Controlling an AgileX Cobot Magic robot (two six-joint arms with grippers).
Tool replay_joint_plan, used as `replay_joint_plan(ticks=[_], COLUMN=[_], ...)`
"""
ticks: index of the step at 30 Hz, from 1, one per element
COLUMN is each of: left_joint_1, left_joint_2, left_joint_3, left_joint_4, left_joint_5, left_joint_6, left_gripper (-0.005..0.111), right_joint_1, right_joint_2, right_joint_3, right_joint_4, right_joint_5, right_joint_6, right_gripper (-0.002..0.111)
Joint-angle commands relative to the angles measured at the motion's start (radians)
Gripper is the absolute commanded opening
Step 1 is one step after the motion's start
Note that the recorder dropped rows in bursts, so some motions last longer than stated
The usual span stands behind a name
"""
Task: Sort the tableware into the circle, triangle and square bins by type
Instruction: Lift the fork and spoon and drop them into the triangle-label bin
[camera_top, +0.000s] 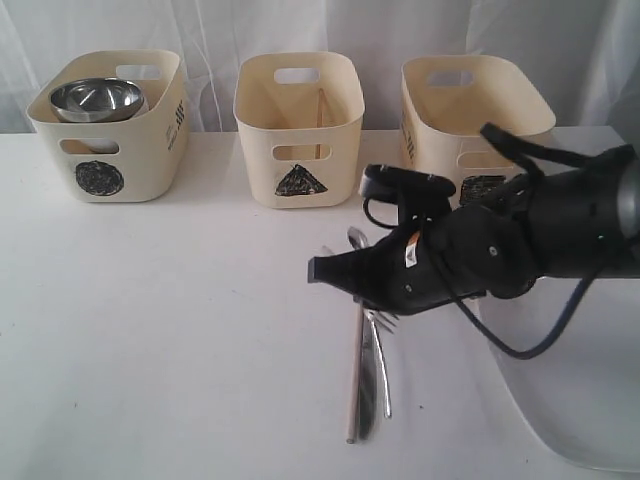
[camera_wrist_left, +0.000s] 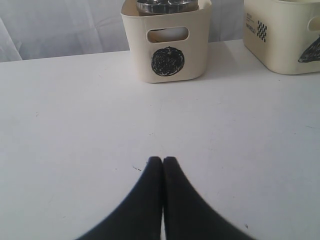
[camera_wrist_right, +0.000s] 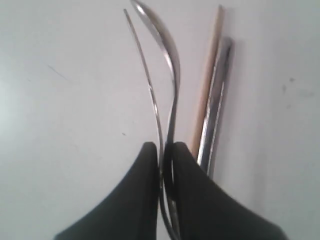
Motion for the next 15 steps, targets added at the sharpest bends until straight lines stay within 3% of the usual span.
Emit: replay_joint_plan(ticks=[1,8,15], left_joint_1=[-0.004,-0.004,-0.004], left_joint_2=[-0.005,-0.005,-0.005], left_joint_3=[0.004,0.004,0.004], left_joint_4=[-0.006,-0.006,-0.006], left_joint_5=[-0.001,-0.001,-0.001], left_joint_6=[-0.002,-0.002,-0.002], left_gripper=[0.0,0.0,0.0], right_joint_1=[0.0,-0.043,-0.138], right_joint_2=[-0.074,-0.101,-0.056], right_joint_3=[0.001,-0.032,-0.231], right_joint_4=[-0.011,-0.015,-0.08], right_joint_5=[-0.044,-0.148,-0.168], right_joint_6=[-0.028,-0.028,-0.06], right_gripper=[0.0,0.0,0.0])
